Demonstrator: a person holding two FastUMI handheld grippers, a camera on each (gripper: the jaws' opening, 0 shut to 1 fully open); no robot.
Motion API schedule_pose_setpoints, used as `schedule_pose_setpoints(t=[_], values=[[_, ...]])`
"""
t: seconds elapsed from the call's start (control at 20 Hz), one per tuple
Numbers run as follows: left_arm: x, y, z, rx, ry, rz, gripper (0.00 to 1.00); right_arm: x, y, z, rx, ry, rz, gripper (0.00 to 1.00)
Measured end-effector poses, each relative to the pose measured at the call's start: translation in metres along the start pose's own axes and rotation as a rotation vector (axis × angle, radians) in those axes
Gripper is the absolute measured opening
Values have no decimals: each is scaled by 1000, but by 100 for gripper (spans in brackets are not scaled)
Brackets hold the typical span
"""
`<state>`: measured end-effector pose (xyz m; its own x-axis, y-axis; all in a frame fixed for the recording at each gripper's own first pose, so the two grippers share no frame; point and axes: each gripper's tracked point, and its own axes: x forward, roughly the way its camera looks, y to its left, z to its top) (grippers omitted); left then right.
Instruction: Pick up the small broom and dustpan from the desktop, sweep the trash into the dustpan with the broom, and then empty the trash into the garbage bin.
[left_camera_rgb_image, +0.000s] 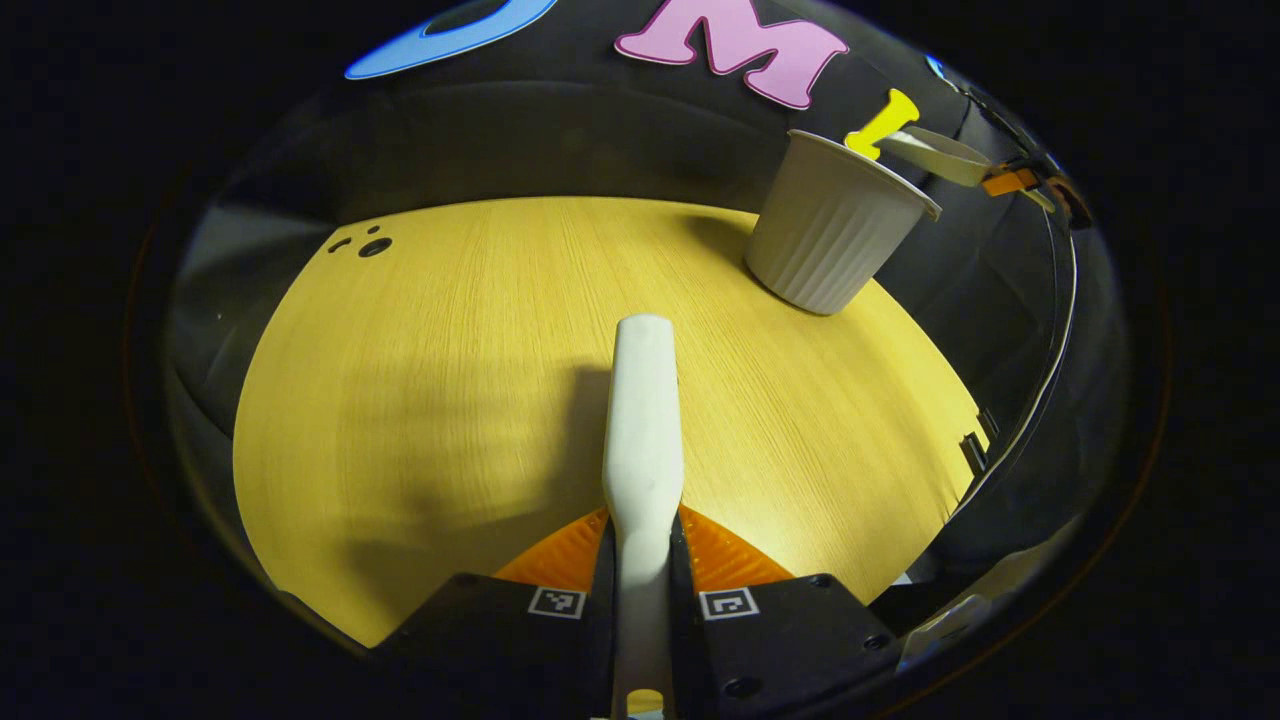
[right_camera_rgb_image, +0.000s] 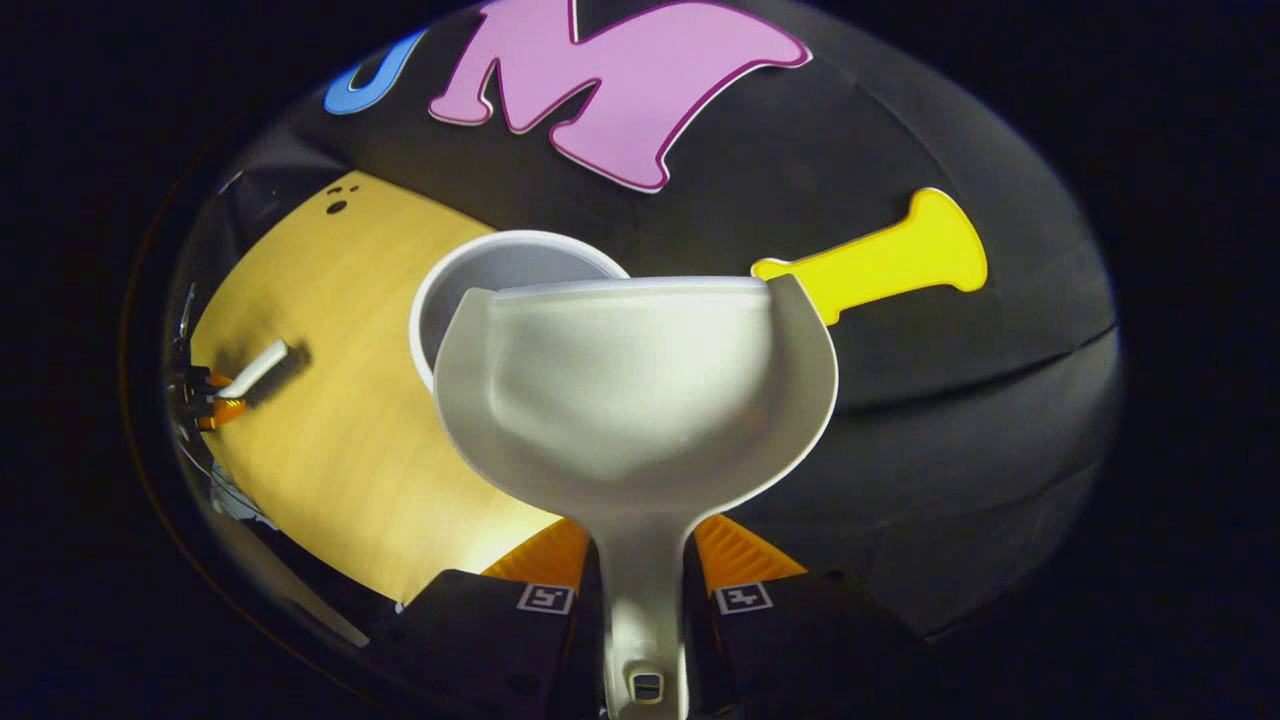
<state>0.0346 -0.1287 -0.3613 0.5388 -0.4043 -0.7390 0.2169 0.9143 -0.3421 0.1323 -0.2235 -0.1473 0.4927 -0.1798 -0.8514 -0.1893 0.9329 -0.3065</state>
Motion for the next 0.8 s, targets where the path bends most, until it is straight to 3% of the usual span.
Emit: schedule_pose_setpoints(t=[0.2,0.25,0.4,0.5,0.6,0.8], values=[[-2,4,0,4,0,24,27,-41,39,-17,113,-102,110,36],[-2,6,0,4,0,34,27,-49,53,-25,125,-112,133,33],[-3,11,0,9,5,65,27,-66,98,-52,131,-117,207,36],[-4,12,2,14,6,80,27,-69,130,-71,129,-108,251,33],[-6,14,2,21,8,94,27,-65,171,-93,137,-85,305,36],[-8,17,1,27,17,125,27,-37,253,-140,168,-23,409,33]])
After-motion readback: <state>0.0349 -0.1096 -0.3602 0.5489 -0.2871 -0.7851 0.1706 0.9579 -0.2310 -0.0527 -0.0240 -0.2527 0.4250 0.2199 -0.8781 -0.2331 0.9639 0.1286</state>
